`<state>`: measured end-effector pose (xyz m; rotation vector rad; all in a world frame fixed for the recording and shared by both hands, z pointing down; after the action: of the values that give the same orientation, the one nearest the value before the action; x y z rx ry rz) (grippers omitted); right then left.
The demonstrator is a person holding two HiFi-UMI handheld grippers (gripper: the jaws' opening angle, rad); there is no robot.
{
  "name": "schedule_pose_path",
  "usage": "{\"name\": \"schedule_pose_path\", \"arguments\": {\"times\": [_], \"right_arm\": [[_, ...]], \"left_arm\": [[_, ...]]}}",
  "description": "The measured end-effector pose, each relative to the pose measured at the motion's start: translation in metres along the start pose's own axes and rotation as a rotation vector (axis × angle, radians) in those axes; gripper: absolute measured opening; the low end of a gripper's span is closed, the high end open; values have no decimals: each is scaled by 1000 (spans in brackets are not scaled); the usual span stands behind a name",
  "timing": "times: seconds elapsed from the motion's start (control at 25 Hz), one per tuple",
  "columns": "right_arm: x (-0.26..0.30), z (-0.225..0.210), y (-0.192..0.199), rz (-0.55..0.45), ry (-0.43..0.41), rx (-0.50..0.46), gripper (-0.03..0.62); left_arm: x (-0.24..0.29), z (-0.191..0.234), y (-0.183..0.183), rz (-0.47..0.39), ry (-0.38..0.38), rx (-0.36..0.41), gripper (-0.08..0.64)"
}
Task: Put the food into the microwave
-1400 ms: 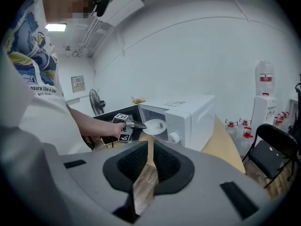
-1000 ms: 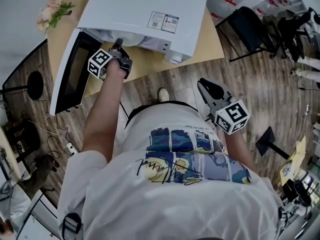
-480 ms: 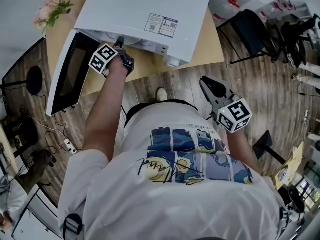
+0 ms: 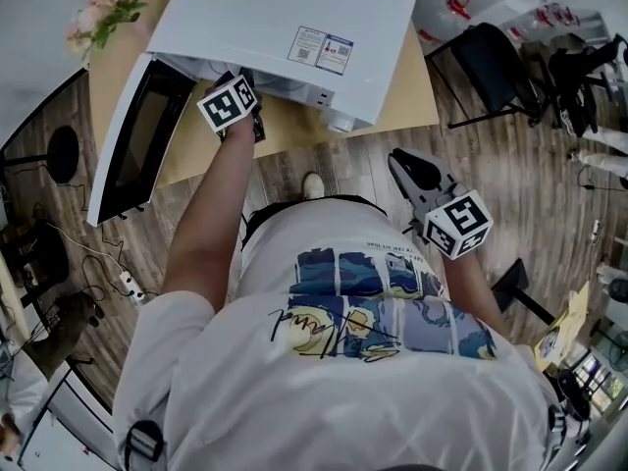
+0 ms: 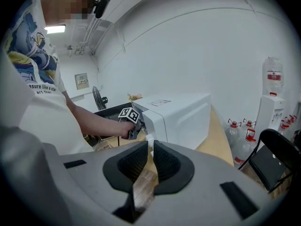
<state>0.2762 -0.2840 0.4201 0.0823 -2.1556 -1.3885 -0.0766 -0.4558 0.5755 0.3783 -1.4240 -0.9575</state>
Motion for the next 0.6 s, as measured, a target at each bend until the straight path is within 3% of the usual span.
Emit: {"name": "schedule_pose_path", "arguments": {"times": [0.24,0.6], "right_arm": [[3,9,2,-1,12,6,31],[19,36,1,-13,27,14,31]], "left_arm": [[-3,-3,-1,-31,-32,121,224],[-22,13,-5,-45,55,149,224]]}}
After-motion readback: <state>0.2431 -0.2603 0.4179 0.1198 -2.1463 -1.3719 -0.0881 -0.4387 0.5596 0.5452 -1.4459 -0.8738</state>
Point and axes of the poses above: the fingertips, and each gripper's own axes: x forward along the fingers, z to its left, y out of its underside, the point moved 6 cm from there along -x, backward along the fingers, and after that the axes turned 13 degrees about -y, right-handed, at the moved point
